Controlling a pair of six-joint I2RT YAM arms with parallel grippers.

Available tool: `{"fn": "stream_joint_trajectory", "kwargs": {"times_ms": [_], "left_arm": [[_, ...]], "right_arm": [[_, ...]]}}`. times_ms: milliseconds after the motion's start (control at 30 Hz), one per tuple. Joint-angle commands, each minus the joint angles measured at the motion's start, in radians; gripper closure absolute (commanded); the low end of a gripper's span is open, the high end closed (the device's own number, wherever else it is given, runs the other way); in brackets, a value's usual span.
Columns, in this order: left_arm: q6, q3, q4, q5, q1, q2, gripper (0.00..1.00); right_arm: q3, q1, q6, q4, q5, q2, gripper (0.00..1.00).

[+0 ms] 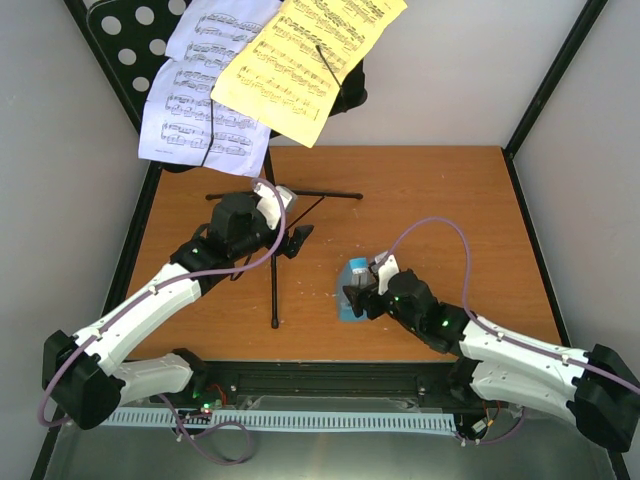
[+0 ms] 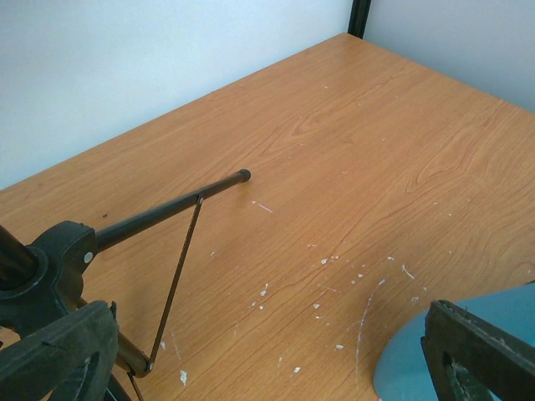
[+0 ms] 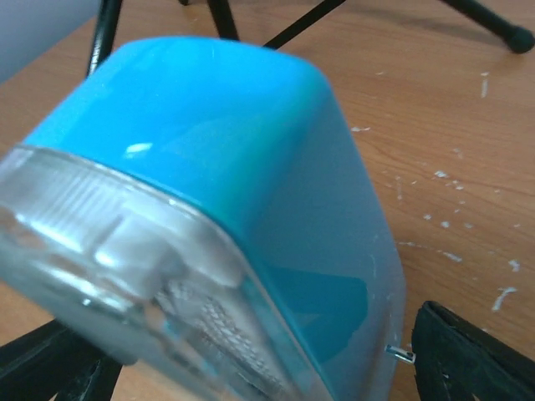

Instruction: Pack up the instrument practice props

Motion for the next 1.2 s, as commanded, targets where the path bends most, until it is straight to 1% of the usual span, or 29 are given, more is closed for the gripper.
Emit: {"fn": "stream_joint_trajectory", "kwargs": {"times_ms": [0,67,167,233,400,467,533,633,767,800,933,1000,1100,1167], "left_arm": [[-0.018,0.008,0.014,-0.014,0.005,-0.004,0.01],[-0.018,0.006,0.015,-0.019,0.005,-0.008,0.01],[-0.018,0.006,0.015,-0.022,0.005,-0.009,0.01],[-0.018,0.005,0.016,-0.023,0.005,-0.01,0.01],[-0.018,0.006,0.015,-0.025,0.005,-0.011,0.01],[-0.021,0.004,0.015,-0.028,0.005,-0.013,0.0],[-0.022,0.005,0.015,-0.03,0.005,-0.015,0.0],[-0.026,0.006,0.015,-0.027,0.005,-0.015,0.01],[-0.033,0.006,0.014,-0.019,0.005,-0.01,0.01],[-0.034,0.004,0.015,-0.015,0.005,-0.01,0.01],[-0.038,0.004,0.014,-0.009,0.005,-0.005,0.01],[-0.041,0.004,0.015,-0.01,0.005,-0.002,0.01],[-0.041,0.003,0.013,-0.018,0.005,0.005,0.01],[-0.042,0.002,0.012,-0.025,0.005,0.011,0.0]], "right_arm": [[0.06,0.008,-0.03,-0.044,0.117,0.038,0.08],[0.068,0.01,-0.033,-0.018,0.102,0.071,0.05],[0.081,0.028,-0.044,0.013,0.128,0.125,0.06],[0.092,0.035,-0.044,0.023,0.17,0.158,0.09],[0.112,0.036,0.012,0.019,0.32,0.209,0.23],[0.115,0.033,0.024,0.023,0.376,0.221,0.25],[0.115,0.011,0.017,0.031,0.397,0.231,0.26],[0.112,-0.075,0.007,0.043,0.382,0.244,0.29],[0.116,-0.25,-0.044,0.081,0.329,0.259,0.3],[0.123,-0.318,-0.055,0.091,0.305,0.27,0.3],[0.166,-0.522,-0.091,0.146,0.201,0.367,0.3],[0.206,-0.622,-0.069,0.156,0.111,0.428,0.3],[0.261,-0.69,-0.064,0.176,0.077,0.493,0.29],[0.298,-0.706,-0.067,0.165,0.076,0.514,0.24]]}}
